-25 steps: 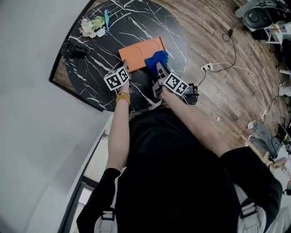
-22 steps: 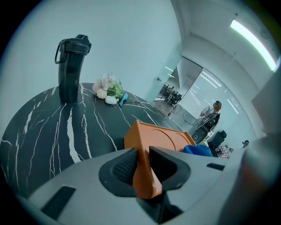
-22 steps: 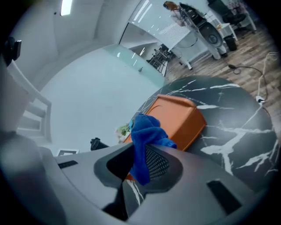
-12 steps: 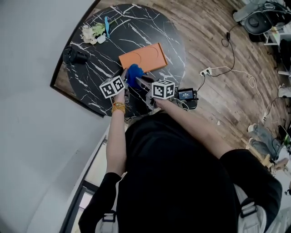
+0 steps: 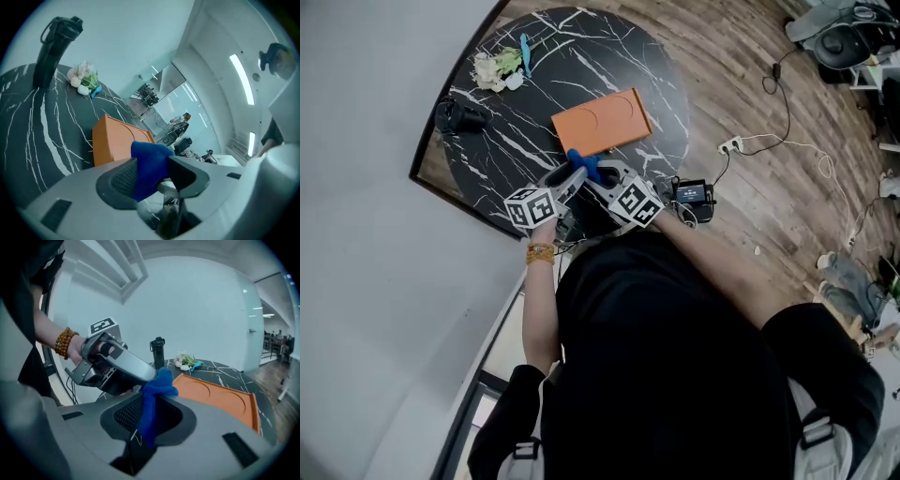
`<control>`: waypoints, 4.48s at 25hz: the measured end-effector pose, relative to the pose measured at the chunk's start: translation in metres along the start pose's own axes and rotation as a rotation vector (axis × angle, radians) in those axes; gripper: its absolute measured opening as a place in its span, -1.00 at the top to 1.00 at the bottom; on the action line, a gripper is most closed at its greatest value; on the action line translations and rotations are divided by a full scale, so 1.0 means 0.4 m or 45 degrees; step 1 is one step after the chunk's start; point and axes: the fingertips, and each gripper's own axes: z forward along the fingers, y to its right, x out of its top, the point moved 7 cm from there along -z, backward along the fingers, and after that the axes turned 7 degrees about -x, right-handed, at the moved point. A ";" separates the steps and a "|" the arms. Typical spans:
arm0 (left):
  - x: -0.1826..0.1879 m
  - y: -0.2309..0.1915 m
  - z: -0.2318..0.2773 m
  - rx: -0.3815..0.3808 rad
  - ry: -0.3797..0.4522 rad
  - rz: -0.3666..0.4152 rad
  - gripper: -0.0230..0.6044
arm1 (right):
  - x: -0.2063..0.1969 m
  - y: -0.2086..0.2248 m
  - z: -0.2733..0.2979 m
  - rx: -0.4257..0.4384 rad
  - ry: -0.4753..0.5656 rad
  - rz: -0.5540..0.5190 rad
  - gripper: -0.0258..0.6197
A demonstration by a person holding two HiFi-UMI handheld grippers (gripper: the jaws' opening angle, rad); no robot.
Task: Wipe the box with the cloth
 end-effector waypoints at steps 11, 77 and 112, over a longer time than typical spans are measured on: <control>0.028 -0.017 -0.001 -0.080 0.031 -0.056 0.75 | 0.003 0.019 0.010 0.005 -0.039 -0.166 0.72; -0.120 0.078 0.010 -0.167 0.156 -0.088 0.76 | 0.025 0.006 -0.035 0.491 -0.193 -0.386 0.22; -0.005 -0.146 0.102 1.020 0.585 -0.469 0.53 | 0.201 0.399 0.479 0.878 -0.643 -0.244 0.56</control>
